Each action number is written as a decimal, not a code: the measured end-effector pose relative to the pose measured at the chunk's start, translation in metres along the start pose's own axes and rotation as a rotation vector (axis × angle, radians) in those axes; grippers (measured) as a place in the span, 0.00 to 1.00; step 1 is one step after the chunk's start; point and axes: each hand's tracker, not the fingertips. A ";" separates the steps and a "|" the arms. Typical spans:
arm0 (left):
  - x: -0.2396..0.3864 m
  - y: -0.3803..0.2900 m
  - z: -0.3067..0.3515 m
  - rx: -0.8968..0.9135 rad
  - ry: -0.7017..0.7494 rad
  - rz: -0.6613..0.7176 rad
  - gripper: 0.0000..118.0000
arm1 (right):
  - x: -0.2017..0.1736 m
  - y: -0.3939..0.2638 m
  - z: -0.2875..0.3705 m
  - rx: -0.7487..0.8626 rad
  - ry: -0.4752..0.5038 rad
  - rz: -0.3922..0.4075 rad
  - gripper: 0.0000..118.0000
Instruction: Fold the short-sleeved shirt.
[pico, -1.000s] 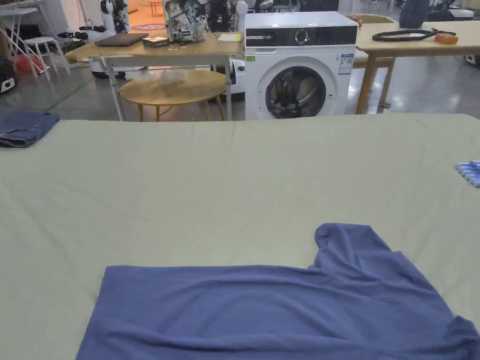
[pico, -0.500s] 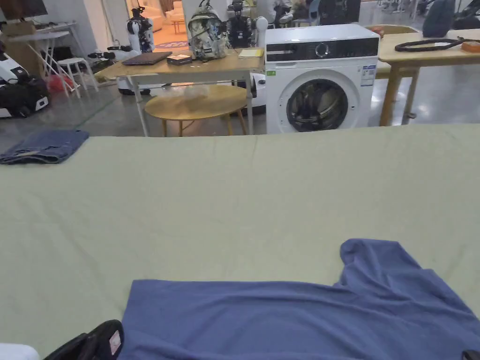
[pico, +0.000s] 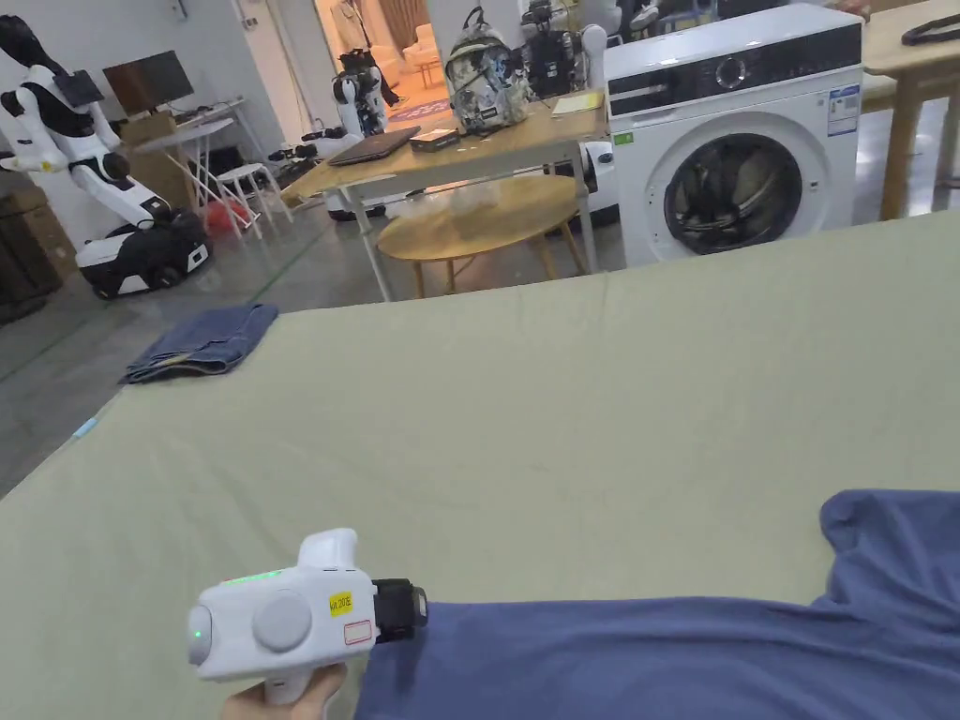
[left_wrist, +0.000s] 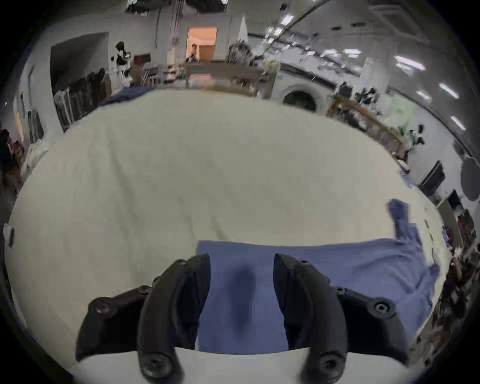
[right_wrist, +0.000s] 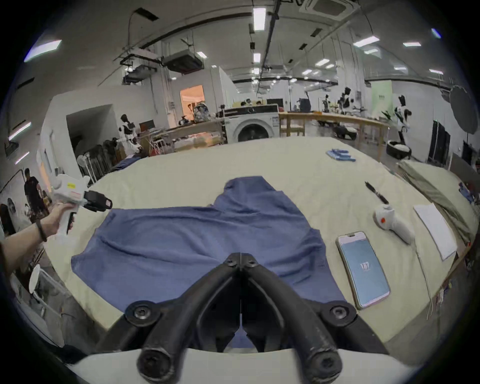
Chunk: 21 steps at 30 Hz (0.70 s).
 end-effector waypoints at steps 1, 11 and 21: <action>-0.002 0.002 -0.015 -0.040 -0.008 0.017 0.26 | 0.004 -0.001 0.000 -0.004 -0.012 -0.005 0.00; 0.005 0.011 -0.053 -0.134 0.059 -0.113 0.00 | 0.048 0.085 -0.081 -0.114 0.038 -0.044 0.47; -0.006 0.012 -0.060 -0.182 0.047 -0.086 0.00 | 0.109 0.116 -0.288 -0.615 -0.165 -0.016 0.17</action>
